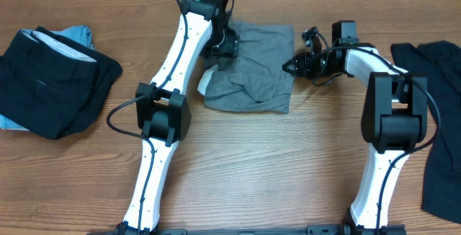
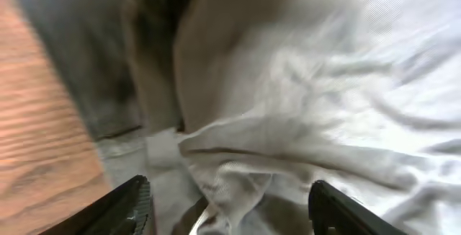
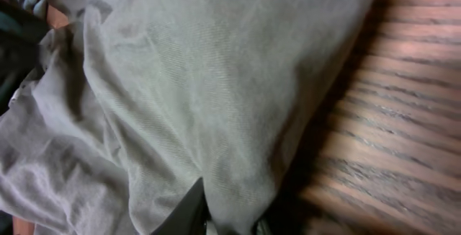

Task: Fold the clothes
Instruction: 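Grasp the folded grey trousers' top edge with the left gripper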

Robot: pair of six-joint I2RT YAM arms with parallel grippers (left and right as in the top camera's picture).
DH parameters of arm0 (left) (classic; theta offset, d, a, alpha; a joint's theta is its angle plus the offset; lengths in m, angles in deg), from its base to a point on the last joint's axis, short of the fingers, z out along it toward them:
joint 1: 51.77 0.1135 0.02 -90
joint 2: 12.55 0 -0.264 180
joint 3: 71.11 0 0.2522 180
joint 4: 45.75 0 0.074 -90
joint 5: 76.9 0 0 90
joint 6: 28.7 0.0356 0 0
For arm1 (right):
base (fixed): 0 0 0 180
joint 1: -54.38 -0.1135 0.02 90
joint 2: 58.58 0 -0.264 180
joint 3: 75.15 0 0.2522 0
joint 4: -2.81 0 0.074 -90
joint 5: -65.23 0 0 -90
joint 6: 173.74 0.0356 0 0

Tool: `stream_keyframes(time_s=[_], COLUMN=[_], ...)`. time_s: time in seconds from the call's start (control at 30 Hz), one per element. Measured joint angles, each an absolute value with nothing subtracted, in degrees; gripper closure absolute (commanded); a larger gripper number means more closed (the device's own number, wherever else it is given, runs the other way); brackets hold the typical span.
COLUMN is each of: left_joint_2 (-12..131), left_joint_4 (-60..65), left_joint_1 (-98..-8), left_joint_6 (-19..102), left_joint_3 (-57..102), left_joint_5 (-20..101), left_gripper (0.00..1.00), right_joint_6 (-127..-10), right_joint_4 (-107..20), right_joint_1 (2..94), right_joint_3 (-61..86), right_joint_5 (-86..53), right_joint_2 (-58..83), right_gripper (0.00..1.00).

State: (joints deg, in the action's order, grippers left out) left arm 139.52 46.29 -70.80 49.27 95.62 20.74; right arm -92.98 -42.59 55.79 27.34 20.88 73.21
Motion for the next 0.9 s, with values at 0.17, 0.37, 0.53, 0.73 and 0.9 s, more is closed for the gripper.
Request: stream_keyframes(time_s=[0.17,0.37,0.53,0.73,0.9], left_joint_2=[139.5,139.5,139.5,139.5,137.6], left_joint_4=[46.2,45.2,38.1,34.2,31.4], left_joint_1=[-69.1,-67.1,-67.4,-67.4,-67.4], left_joint_6=[48.2,46.7,48.4,50.5,51.3], left_joint_3=[102.1,97.5,86.7,84.2,80.0], left_joint_5=[18.0,14.5,20.8,29.6,34.2], left_gripper=[0.12,0.06,0.00,0.00,0.01], right_joint_6=[-92.7,-92.7,-92.7,-92.8,-92.7], right_joint_4=[-43.5,-43.5,-43.5,-43.6,-43.6], right_joint_1=[55.9,55.9,55.9,55.9,55.9], right_joint_3=[27.3,27.3,27.3,27.3,27.3], right_joint_5=[20.5,20.2,20.2,20.0,20.0], right_joint_2=[73.2,73.2,73.2,73.2,73.2], right_gripper=[0.87,0.87,0.87,0.87,0.87])
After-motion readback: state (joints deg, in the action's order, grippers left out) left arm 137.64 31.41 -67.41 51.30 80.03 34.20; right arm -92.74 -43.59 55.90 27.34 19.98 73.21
